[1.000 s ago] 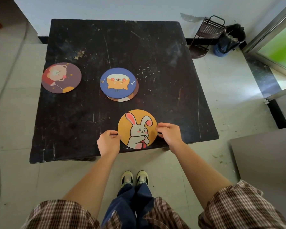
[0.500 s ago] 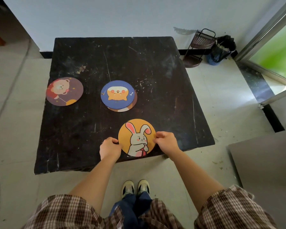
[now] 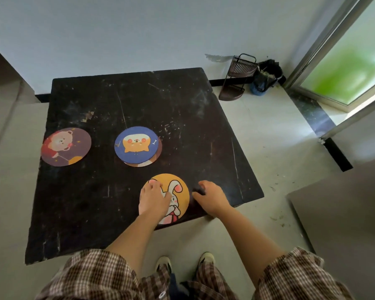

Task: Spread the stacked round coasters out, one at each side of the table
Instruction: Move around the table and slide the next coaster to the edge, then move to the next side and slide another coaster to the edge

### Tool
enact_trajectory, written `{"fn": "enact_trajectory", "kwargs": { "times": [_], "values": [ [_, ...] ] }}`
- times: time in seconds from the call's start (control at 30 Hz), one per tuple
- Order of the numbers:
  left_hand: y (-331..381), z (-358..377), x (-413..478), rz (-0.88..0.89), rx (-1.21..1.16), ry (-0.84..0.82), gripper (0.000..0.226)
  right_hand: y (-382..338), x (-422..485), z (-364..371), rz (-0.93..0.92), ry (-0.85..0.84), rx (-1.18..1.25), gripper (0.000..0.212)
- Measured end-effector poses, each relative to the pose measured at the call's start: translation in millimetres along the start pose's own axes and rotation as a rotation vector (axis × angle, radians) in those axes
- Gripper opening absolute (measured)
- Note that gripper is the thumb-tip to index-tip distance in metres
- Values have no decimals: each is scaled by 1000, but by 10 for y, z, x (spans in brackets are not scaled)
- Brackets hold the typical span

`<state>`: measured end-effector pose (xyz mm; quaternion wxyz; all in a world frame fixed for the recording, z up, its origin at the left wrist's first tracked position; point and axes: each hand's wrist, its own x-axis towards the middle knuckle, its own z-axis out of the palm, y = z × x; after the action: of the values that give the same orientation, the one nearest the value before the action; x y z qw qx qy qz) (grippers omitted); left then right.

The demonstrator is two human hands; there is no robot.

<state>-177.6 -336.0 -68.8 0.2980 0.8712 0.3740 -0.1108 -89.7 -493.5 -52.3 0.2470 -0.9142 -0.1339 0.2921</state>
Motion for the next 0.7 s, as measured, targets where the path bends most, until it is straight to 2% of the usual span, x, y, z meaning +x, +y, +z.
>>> {"fn": "enact_trajectory", "kwargs": {
  "times": [0.13, 0.3, 0.4, 0.5, 0.6, 0.7],
  "values": [
    [469, 78, 127, 90, 29, -56, 45, 171, 171, -347, -10, 29, -68, 55],
    [1136, 279, 271, 145, -2, -23, 45, 513, 509, -894, -77, 23, -160, 56],
    [1532, 509, 342, 101, -12, 2, 44, 792, 751, -1216, -142, -9, -162, 48],
    [1939, 796, 366, -25, -37, 33, 45, 1102, 984, -1515, -217, -61, -180, 36],
    [2339, 1044, 372, -143, -103, 77, 45, 1385, 1170, -1818, -252, -120, -248, 47],
    [2650, 1209, 396, -153, -101, 114, 45, 1567, 1389, -2080, -277, -117, -361, 54]
  ]
}}
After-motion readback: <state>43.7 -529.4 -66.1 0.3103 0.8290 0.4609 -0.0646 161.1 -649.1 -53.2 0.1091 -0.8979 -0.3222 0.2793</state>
